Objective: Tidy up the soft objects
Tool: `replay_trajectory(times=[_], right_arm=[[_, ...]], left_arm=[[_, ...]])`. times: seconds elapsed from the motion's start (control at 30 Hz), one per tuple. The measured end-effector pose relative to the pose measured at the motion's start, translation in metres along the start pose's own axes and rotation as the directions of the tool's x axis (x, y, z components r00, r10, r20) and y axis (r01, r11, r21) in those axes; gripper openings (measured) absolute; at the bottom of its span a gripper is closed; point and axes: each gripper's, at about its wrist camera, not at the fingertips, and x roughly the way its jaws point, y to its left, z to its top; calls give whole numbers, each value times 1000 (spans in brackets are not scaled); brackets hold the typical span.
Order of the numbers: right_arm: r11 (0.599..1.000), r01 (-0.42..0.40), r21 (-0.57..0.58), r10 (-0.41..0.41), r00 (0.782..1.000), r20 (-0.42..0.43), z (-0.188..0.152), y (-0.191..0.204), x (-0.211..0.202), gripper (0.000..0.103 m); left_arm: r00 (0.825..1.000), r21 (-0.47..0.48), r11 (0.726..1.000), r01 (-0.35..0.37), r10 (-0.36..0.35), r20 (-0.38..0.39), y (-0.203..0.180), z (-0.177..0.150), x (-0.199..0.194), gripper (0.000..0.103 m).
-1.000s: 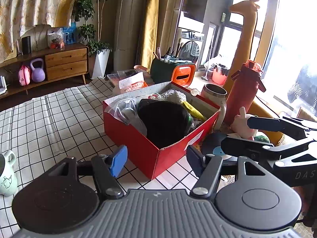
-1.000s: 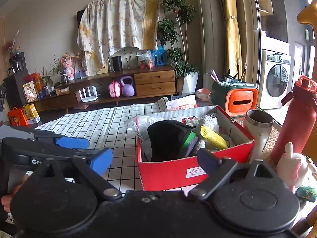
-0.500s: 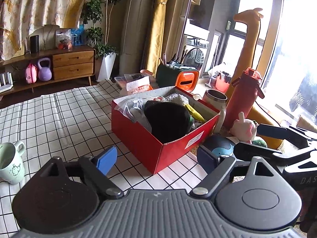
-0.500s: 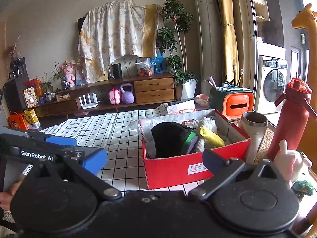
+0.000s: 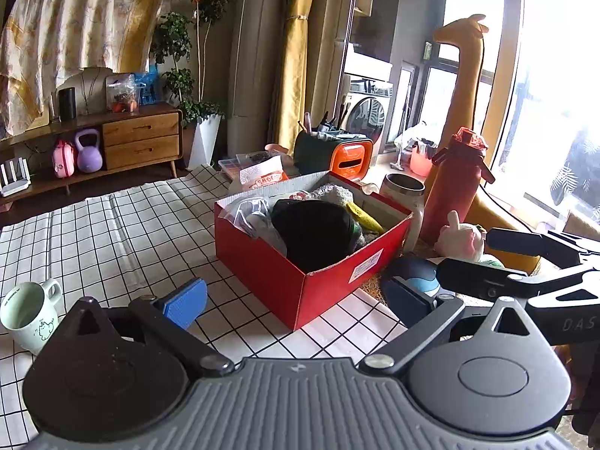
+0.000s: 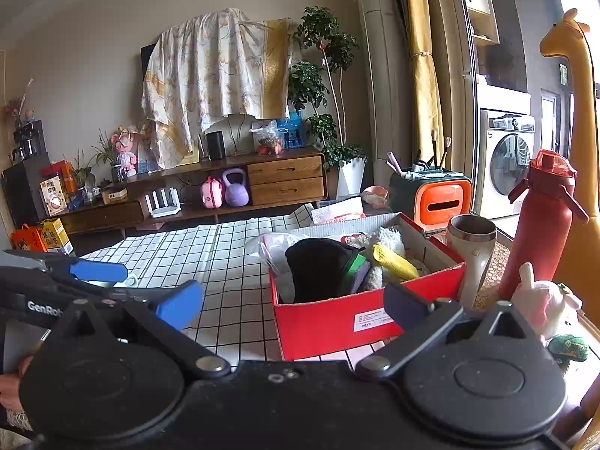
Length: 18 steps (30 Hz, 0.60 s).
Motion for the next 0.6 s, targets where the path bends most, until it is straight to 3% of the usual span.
replay_trajectory(times=[0.6], right_arm=[[997, 48, 52, -49, 999, 13, -10, -3, -11, 103]], left_arm=[[997, -50, 999, -23, 26, 69, 2, 0, -19, 103]])
